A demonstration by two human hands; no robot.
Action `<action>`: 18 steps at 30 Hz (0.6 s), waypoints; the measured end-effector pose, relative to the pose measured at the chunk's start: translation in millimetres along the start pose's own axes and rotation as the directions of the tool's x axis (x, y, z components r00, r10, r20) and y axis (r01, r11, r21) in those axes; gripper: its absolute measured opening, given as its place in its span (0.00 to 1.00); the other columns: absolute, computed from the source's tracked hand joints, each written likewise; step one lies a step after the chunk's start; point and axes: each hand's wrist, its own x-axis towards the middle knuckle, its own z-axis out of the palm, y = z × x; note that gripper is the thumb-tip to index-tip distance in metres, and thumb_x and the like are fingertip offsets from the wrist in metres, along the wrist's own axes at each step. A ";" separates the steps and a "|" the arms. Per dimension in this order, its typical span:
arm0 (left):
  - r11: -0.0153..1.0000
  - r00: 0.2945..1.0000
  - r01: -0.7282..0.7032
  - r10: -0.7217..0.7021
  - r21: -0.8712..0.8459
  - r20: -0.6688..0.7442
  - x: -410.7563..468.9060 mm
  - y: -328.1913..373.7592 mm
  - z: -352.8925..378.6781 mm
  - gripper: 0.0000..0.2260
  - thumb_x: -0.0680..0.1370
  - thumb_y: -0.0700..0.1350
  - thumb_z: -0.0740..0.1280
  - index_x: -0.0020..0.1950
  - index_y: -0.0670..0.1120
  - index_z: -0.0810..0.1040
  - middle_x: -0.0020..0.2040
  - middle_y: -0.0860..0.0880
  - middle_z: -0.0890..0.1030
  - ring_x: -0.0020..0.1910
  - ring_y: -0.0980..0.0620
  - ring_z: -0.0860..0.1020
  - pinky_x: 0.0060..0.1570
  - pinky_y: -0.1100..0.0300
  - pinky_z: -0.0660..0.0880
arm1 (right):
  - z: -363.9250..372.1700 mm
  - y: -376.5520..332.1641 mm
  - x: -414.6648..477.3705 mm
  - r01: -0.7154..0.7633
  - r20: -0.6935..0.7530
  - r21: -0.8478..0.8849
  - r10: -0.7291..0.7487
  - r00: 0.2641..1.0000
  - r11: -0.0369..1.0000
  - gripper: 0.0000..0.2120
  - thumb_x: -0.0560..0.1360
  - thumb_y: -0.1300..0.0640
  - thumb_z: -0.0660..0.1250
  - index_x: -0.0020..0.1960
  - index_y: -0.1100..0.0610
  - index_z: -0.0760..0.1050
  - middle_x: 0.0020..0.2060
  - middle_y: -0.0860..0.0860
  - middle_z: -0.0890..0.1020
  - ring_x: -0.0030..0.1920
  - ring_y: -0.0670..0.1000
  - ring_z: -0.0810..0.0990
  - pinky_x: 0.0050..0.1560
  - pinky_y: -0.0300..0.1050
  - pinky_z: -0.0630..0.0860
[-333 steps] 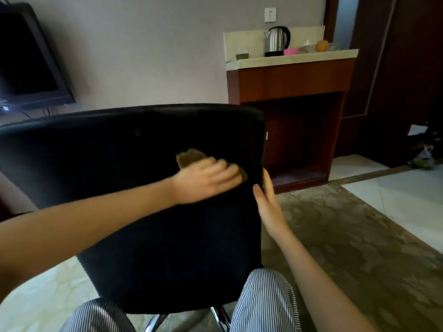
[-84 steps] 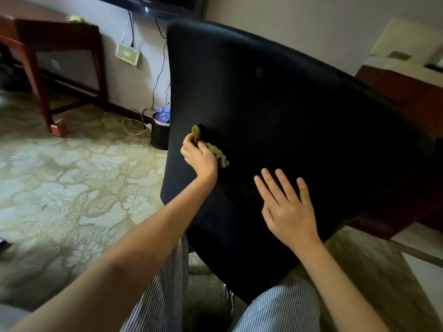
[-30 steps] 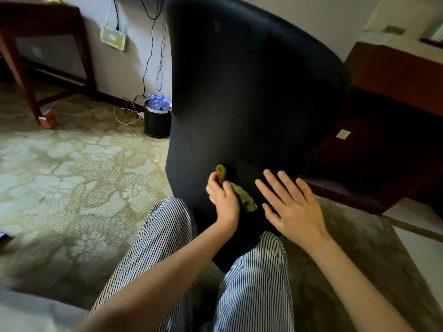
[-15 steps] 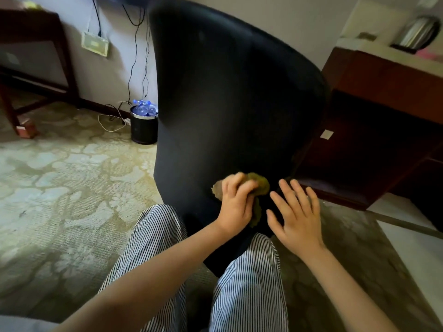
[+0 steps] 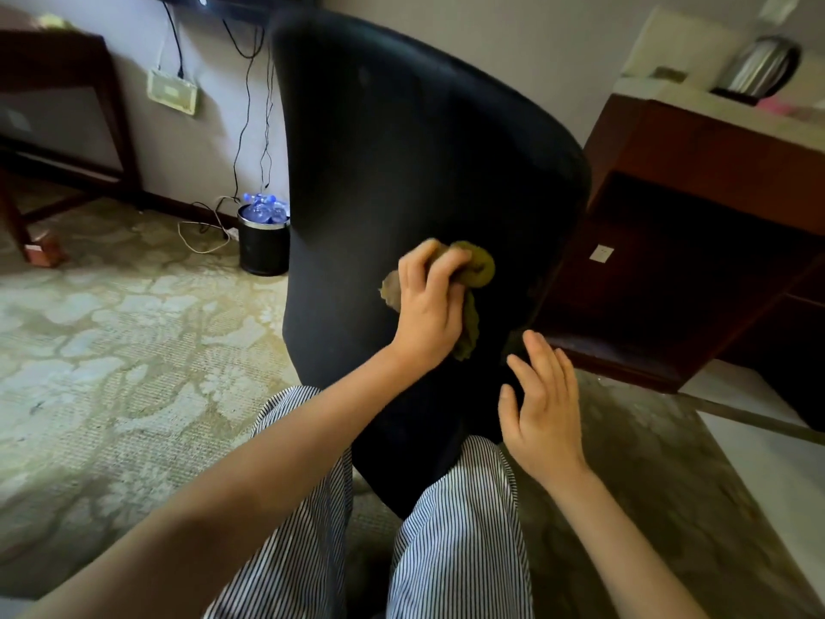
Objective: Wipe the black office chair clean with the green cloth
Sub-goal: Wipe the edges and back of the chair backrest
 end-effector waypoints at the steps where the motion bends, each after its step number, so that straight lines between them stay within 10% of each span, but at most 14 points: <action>1: 0.999 0.999 0.038 -0.039 -0.031 -0.027 6.0 7.3 1.0 0.13 0.75 0.37 0.57 0.58 0.48 0.66 0.57 0.49 0.63 0.57 0.47 0.65 0.60 0.58 0.64 | -1.6 0.1 0.1 -0.038 -0.021 0.002 0.038 0.999 0.999 0.13 0.77 0.58 0.55 0.60 0.61 0.65 0.65 0.58 0.65 0.66 0.58 0.65 0.73 0.46 0.50; 9: 0.922 0.916 -0.386 0.382 0.010 0.124 -25.7 8.9 4.4 0.08 0.82 0.44 0.53 0.57 0.47 0.70 0.56 0.45 0.66 0.53 0.45 0.66 0.61 0.61 0.62 | -7.9 3.7 -6.4 -0.046 -0.108 0.004 0.046 0.993 0.999 0.17 0.82 0.51 0.48 0.61 0.62 0.64 0.64 0.60 0.65 0.75 0.44 0.49 0.75 0.46 0.47; 18: 0.648 0.557 -0.762 0.649 0.008 0.518 -64.2 -36.1 -19.4 0.14 0.74 0.41 0.62 0.59 0.50 0.69 0.56 0.47 0.68 0.51 0.47 0.69 0.49 0.56 0.69 | -13.1 8.1 -11.9 -0.018 -0.001 -0.122 0.018 1.000 0.992 0.19 0.82 0.50 0.45 0.66 0.59 0.64 0.66 0.57 0.65 0.76 0.44 0.47 0.74 0.45 0.45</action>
